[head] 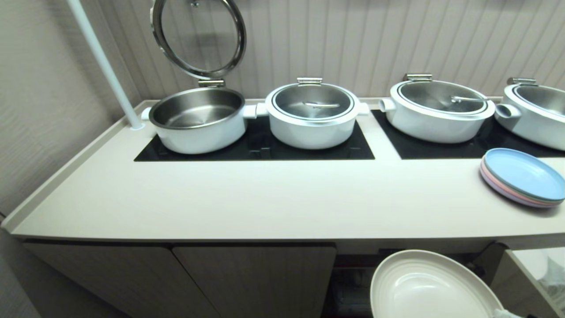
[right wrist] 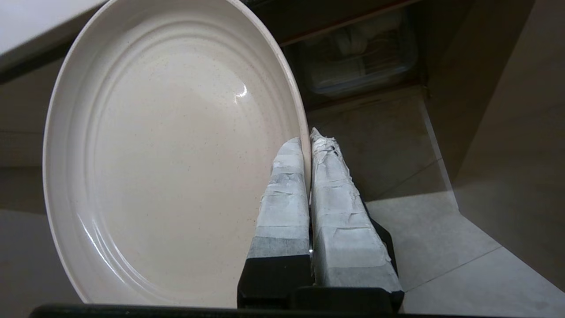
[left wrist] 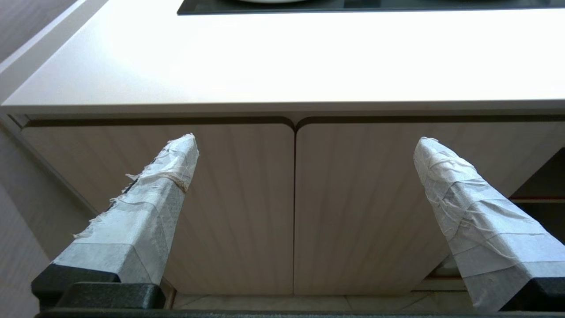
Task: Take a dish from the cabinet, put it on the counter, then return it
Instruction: Place it on the table
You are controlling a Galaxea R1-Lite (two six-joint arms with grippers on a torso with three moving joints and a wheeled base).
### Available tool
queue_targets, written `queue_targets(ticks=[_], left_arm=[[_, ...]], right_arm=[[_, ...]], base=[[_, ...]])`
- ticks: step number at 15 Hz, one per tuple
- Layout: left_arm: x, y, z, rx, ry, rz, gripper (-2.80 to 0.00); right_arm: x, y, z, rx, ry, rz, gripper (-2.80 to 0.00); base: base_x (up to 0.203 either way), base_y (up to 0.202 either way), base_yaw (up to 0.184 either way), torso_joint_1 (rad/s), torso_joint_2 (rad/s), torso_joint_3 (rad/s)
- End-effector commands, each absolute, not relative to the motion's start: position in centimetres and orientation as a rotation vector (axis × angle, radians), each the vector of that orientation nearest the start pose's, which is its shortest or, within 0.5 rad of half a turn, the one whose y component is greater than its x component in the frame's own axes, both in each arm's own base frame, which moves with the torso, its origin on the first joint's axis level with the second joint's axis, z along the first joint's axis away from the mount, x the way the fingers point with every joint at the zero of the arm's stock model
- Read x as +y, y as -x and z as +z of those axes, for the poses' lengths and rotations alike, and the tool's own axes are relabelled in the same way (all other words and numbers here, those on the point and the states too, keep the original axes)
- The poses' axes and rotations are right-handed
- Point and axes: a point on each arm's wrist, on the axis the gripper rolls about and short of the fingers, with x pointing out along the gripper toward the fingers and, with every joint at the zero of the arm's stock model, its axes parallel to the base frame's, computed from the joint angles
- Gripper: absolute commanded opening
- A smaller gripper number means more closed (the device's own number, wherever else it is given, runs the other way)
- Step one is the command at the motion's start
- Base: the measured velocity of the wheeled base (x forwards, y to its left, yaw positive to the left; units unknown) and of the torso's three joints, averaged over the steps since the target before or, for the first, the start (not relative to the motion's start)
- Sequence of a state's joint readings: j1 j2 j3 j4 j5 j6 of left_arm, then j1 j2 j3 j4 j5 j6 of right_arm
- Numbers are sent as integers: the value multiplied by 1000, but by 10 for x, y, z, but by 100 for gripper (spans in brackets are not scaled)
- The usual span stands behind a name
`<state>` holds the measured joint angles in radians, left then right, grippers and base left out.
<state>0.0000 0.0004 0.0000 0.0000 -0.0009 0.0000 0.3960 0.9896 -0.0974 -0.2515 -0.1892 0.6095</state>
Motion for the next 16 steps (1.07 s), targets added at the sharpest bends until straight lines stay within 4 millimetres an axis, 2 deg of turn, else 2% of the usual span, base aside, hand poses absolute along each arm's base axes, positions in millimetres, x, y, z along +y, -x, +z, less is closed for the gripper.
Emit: queue_targets(ticks=[1, 4, 16], left_arm=[[0, 23, 75, 0, 0, 0, 0], [0, 23, 75, 0, 0, -1, 0], [0, 23, 75, 0, 0, 0, 0]], right_arm=[[29, -81, 102, 644, -414, 5, -280], [29, -81, 102, 636, -422, 1, -280], [33, -85, 109, 614, -425, 22, -280]], base=[[0, 0, 0, 168, -325, -172], [0, 0, 0, 132, -273, -129], [0, 0, 0, 0, 0, 0]])
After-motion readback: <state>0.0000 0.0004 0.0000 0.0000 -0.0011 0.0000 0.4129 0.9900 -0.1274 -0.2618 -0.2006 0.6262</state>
